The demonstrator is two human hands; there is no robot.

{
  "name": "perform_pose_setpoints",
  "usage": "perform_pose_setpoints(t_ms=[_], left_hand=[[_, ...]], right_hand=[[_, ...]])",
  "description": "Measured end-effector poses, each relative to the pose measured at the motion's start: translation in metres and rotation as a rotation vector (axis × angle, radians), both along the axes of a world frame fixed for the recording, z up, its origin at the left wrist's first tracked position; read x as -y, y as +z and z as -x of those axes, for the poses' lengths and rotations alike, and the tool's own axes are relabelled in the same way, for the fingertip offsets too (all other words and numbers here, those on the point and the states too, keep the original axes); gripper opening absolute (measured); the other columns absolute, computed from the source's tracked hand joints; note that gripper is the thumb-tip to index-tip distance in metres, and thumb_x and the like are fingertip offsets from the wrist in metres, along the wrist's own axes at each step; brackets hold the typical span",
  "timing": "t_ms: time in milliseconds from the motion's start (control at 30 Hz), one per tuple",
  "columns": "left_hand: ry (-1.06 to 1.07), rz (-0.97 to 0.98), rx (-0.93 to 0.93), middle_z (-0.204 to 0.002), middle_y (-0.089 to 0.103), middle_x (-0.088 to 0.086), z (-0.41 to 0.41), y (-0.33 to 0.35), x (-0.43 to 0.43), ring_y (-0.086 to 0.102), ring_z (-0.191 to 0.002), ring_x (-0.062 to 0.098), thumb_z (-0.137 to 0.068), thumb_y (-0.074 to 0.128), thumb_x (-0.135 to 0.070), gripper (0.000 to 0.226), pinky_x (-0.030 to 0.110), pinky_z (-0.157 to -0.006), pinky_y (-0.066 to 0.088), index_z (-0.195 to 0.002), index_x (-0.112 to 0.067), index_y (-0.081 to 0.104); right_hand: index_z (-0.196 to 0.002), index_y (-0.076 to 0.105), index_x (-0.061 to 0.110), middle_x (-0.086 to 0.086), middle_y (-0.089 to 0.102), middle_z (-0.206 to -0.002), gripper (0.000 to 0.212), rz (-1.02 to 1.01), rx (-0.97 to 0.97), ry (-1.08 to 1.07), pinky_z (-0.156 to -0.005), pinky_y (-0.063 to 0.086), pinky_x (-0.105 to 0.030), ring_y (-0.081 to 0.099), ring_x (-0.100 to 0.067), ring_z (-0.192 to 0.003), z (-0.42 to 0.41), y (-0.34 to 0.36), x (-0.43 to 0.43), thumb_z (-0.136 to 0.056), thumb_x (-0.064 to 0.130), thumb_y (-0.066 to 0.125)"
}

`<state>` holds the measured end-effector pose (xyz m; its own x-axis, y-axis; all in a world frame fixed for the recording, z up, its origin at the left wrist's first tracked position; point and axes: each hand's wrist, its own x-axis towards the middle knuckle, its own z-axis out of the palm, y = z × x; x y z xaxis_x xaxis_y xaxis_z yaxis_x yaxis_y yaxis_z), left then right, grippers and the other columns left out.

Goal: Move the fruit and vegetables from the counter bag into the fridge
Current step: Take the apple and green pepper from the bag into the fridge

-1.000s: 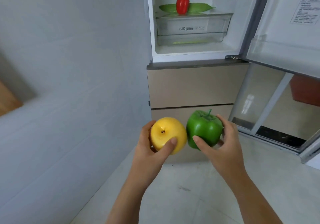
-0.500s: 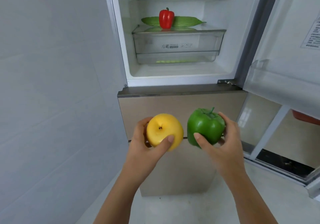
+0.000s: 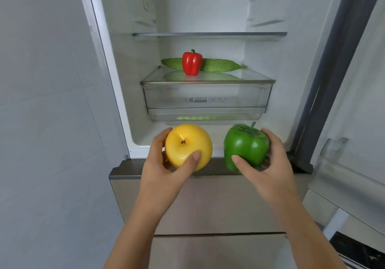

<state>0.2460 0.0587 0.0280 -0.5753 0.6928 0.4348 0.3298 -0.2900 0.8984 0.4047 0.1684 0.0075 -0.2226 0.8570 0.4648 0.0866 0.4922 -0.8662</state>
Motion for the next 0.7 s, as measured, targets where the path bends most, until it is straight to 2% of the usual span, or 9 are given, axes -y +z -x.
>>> perform_pose_setpoints(t_ms=[133, 267, 367, 467, 567, 633, 700], left_hand=[[-0.047, -0.060, -0.013, -0.103, 0.058, -0.017, 0.030, 0.026, -0.037, 0.058, -0.084, -0.009, -0.051, 0.066, -0.053, 0.061, 0.007, -0.062, 0.046, -0.108, -0.039, 0.049], [-0.085, -0.137, -0.062, -0.104, 0.058, -0.015, 0.063, 0.057, -0.072, 0.058, -0.087, -0.007, -0.051, 0.065, -0.054, 0.061, 0.008, -0.064, 0.046, -0.108, -0.038, 0.050], [-0.107, -0.201, -0.122, -0.106, 0.057, -0.014, 0.086, 0.084, -0.098, 0.058, -0.089, -0.005, -0.052, 0.066, -0.052, 0.061, 0.010, -0.067, 0.046, -0.109, -0.044, 0.048], [-0.105, -0.269, -0.197, -0.099, 0.061, -0.020, 0.105, 0.109, -0.121, 0.059, -0.089, -0.004, -0.054, 0.067, -0.051, 0.056, 0.011, -0.068, 0.047, -0.107, -0.045, 0.049], [-0.093, -0.311, -0.232, -0.096, 0.060, -0.029, 0.120, 0.129, -0.139, 0.058, -0.089, -0.006, -0.055, 0.065, -0.051, 0.053, 0.011, -0.067, 0.047, -0.105, -0.043, 0.051], [-0.067, -0.327, -0.254, -0.097, 0.061, -0.025, 0.128, 0.140, -0.147, 0.058, -0.088, -0.005, -0.055, 0.065, -0.052, 0.054, 0.010, -0.067, 0.046, -0.106, -0.042, 0.051], [-0.039, -0.344, -0.276, -0.101, 0.060, -0.018, 0.135, 0.151, -0.153, 0.058, -0.088, -0.005, -0.055, 0.064, -0.054, 0.056, 0.009, -0.066, 0.046, -0.108, -0.042, 0.051]], right_hand=[[-0.131, 0.037, 0.027, 0.008, 0.044, -0.127, 0.078, -0.049, -0.021, 0.018, -0.073, 0.041, 0.000, 0.046, 0.015, -0.102, 0.030, 0.016, -0.039, -0.067, 0.020, 0.079], [-0.129, 0.038, 0.026, 0.003, 0.044, -0.126, 0.078, -0.112, 0.033, 0.004, -0.071, 0.041, 0.001, 0.049, -0.003, -0.103, 0.061, 0.036, -0.082, -0.065, 0.019, 0.080], [-0.130, 0.037, 0.027, 0.006, 0.043, -0.123, 0.078, -0.157, 0.043, -0.014, -0.069, 0.038, 0.004, 0.047, -0.005, -0.103, 0.085, 0.056, -0.114, -0.065, 0.020, 0.080], [-0.132, 0.037, 0.022, 0.008, 0.041, -0.122, 0.079, -0.201, 0.049, -0.048, -0.067, 0.034, 0.006, 0.045, -0.005, -0.104, 0.105, 0.076, -0.143, -0.066, 0.021, 0.080], [-0.135, 0.035, 0.022, 0.009, 0.040, -0.124, 0.082, -0.216, 0.063, -0.060, -0.076, 0.035, -0.006, 0.044, -0.006, -0.106, 0.119, 0.090, -0.166, -0.066, 0.025, 0.080], [-0.134, 0.036, 0.023, 0.009, 0.041, -0.124, 0.081, -0.228, 0.068, -0.049, -0.081, 0.037, -0.017, 0.046, -0.008, -0.108, 0.126, 0.098, -0.182, -0.066, 0.027, 0.080], [-0.132, 0.038, 0.025, 0.008, 0.044, -0.125, 0.077, -0.247, 0.065, -0.025, -0.083, 0.038, -0.021, 0.048, -0.010, -0.109, 0.132, 0.105, -0.198, -0.066, 0.029, 0.079]])
